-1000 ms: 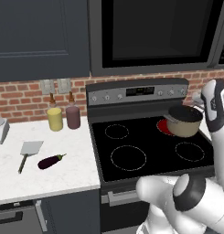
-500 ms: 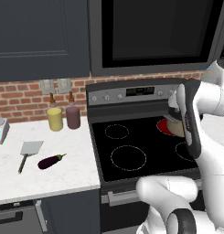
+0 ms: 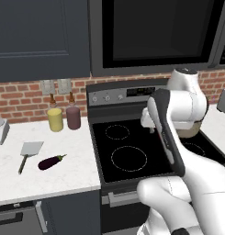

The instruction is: Put the lemon wedge and eggplant in the pot. Retrieve the spatula and lightly stir the vegetables in the pot.

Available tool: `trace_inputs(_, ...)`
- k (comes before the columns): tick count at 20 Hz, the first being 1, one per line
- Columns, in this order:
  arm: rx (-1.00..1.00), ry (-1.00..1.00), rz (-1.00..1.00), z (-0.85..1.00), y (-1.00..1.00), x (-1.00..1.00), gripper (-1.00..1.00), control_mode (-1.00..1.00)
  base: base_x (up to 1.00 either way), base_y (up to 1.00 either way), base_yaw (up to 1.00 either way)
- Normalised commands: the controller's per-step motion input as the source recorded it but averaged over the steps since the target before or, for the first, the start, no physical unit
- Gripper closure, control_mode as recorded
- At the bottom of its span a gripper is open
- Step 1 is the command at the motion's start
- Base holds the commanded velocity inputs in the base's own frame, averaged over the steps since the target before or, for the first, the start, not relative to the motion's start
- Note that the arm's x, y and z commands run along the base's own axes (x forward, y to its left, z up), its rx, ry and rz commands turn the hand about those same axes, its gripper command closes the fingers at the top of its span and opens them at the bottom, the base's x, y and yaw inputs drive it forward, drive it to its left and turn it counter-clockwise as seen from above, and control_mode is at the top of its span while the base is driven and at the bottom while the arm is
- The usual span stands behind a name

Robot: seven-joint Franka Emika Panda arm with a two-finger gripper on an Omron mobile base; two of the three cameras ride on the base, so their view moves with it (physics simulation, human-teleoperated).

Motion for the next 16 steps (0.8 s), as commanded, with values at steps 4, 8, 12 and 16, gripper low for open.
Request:
trace_inputs(4, 0.00, 0.12, 0.11, -0.48, 0.98, -0.14, -1.00, -1.00, 0.00, 0.00, 0.00)
trace_inputs(8, 0.05, 0.07, 0.07, -0.39, 0.91, 0.00, -1.00, -1.00, 0.00, 0.00, 0.00)
trace_inputs(12, 0.03, 0.01, 0.07, -0.21, 0.93, 0.01, -1.00, -1.00, 0.00, 0.00, 0.00)
trace_inputs(16, 0.00, 0.00, 0.15, -0.02, 0.80, 0.14, -1.00, -1.00, 0.00, 0.00, 0.00)
